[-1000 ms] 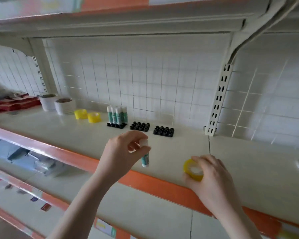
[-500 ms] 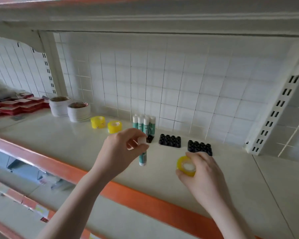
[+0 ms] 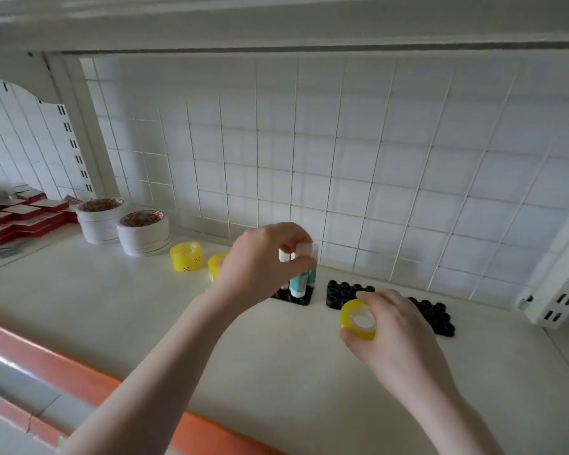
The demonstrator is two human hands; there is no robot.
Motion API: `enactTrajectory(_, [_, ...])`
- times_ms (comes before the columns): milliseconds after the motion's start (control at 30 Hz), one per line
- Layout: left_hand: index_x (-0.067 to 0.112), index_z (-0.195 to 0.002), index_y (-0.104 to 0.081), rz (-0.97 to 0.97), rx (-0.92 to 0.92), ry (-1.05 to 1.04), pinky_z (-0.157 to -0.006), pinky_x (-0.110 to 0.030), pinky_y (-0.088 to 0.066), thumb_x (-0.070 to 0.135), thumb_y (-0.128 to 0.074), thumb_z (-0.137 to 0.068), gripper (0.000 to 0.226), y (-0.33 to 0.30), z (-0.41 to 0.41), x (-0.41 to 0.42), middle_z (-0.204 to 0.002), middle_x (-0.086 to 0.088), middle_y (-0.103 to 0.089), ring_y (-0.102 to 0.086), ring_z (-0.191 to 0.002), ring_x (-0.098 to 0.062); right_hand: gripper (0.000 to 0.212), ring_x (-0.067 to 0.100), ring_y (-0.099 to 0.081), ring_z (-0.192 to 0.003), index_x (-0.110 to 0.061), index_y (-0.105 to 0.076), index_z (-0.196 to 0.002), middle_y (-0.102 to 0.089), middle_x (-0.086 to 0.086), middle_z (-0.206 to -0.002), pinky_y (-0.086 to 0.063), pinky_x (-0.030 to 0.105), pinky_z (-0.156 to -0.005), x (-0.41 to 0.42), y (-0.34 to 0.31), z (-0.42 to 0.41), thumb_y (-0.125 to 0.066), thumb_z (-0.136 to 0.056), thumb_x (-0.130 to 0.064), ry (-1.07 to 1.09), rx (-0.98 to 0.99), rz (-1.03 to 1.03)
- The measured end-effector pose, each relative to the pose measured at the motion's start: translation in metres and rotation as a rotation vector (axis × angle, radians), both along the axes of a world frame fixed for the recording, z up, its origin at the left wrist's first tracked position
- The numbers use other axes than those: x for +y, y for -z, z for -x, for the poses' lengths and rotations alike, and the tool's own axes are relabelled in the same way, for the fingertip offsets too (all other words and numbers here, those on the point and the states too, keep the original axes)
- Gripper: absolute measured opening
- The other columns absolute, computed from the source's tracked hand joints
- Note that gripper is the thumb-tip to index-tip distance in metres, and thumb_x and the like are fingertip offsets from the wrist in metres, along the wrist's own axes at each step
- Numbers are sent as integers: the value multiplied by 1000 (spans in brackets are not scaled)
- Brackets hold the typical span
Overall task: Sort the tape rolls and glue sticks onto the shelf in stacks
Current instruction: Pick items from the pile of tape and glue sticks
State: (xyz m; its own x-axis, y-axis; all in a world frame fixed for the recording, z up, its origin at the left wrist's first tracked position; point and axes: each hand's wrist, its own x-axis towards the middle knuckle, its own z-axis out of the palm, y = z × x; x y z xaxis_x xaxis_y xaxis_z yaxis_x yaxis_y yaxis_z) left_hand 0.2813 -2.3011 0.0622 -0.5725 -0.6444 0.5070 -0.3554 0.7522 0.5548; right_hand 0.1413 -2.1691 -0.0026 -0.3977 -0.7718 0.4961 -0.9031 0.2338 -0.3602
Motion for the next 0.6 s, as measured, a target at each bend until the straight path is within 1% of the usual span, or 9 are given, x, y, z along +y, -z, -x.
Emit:
enactTrajectory(67, [24, -87, -66, 7, -26, 44, -73, -16, -44, 24, -72, -76, 13, -1, 7, -11, -78, 17, -64, -56, -80, 2, 54, 20, -51, -111, -15, -59, -123, -57, -2, -115, -39, 27, -89, -5, 4, -1, -73, -75, -35, 27, -4, -25])
enactTrajectory(167, [24, -85, -65, 42, -58, 91, -73, -15, -42, 26, -72, -76, 12, 1, 15, -28, -78, 18, -62, -54, -81, 3, 52, 16, -50, -110, -18, -60, -120, -55, -5, -111, -39, 24, -86, -8, 7, -2, -72, -74, -40, 46, -7, -55])
enactTrajectory(267, [23, -86, -65, 59, -55, 117, -73, -10, -36, 26, -73, -76, 13, 3, 22, -42, -77, 19, -60, -52, -81, 4, 54, 16, -50, -107, -20, -60, -118, -52, -6, -108, -38, 23, -83, -12, 8, 2, -72, -72, -44, 82, -1, -69])
enactTrajectory(367, [21, -86, -65, 87, -56, 136, -73, -8, -34, 26, -73, -76, 14, 6, 28, -50, -78, 19, -60, -51, -81, 0, 51, 19, -53, -100, -18, -64, -110, -54, -5, -100, -37, 23, -77, -17, 11, 5, -76, -66, -42, 115, 15, -69])
enactTrajectory(533, [22, -86, -65, 103, -55, 154, -70, -4, -30, 27, -73, -76, 13, 17, 34, -57, -73, 23, -55, -45, -78, 12, 49, 20, -57, -86, -17, -68, -98, -55, -5, -88, -38, 24, -71, -17, 19, 9, -83, -56, -37, 120, 10, -55])
enactTrajectory(600, [22, -87, -65, 119, -52, 150, -71, -6, -29, 29, -72, -77, 14, 21, 35, -60, -74, 22, -56, -44, -76, 7, 49, 20, -58, -82, -16, -69, -97, -56, -5, -87, -39, 25, -69, -16, 20, 9, -85, -54, -34, 110, 8, -54])
